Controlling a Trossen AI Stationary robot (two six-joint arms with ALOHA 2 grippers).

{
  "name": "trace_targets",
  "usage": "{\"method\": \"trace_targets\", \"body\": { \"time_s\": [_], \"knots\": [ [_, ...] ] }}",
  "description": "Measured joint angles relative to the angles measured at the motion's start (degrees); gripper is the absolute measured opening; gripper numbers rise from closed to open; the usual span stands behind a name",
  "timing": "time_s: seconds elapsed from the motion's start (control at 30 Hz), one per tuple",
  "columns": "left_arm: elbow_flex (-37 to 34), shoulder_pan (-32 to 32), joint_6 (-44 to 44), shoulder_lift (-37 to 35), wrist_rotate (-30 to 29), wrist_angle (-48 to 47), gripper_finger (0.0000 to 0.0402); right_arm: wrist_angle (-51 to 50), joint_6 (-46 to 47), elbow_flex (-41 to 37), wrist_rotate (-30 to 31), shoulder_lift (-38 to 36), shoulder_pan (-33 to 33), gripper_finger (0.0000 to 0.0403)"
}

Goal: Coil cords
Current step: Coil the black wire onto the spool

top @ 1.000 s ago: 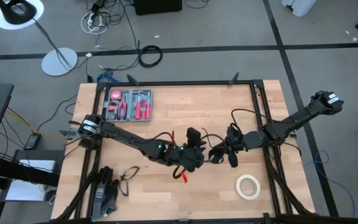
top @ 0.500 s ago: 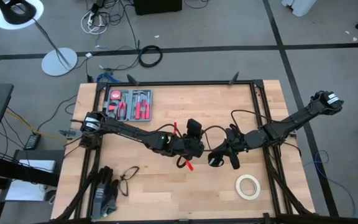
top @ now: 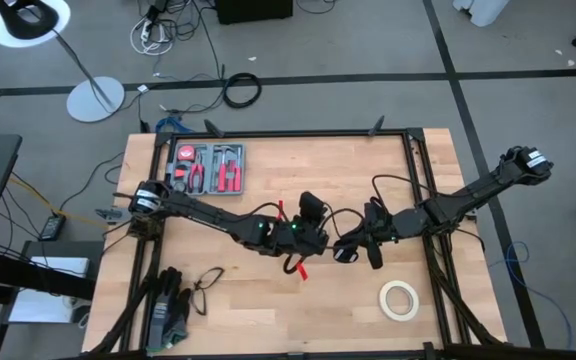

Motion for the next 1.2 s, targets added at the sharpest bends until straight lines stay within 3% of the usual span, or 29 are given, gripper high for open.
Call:
{"method": "trace_targets", "body": {
  "time_s": [0.7,0.8,0.97,1.2],
  "knots": [
    [0.0,2.2,5.7,0.0,2.6,3.4,0.0135,3.0,-1.5,0.0,-3.6,0.0,-0.2,0.0000],
    [0.0,2.2,5.6,0.0,1.9,3.8,0.0112,3.0,-1.5,0.0,-3.5,0.0,-0.2,0.0000],
    [0.0,1.8,0.4,0.0,1.4,4.2,0.0015,2.9,-1.5,0.0,-3.5,0.0,-0.5,0.0000],
    [0.0,1.4,-13.5,0.0,1.6,2.1,0.0003,2.9,-1.8,0.0,-2.7,0.0,-0.9,0.0000]
  ]
}}
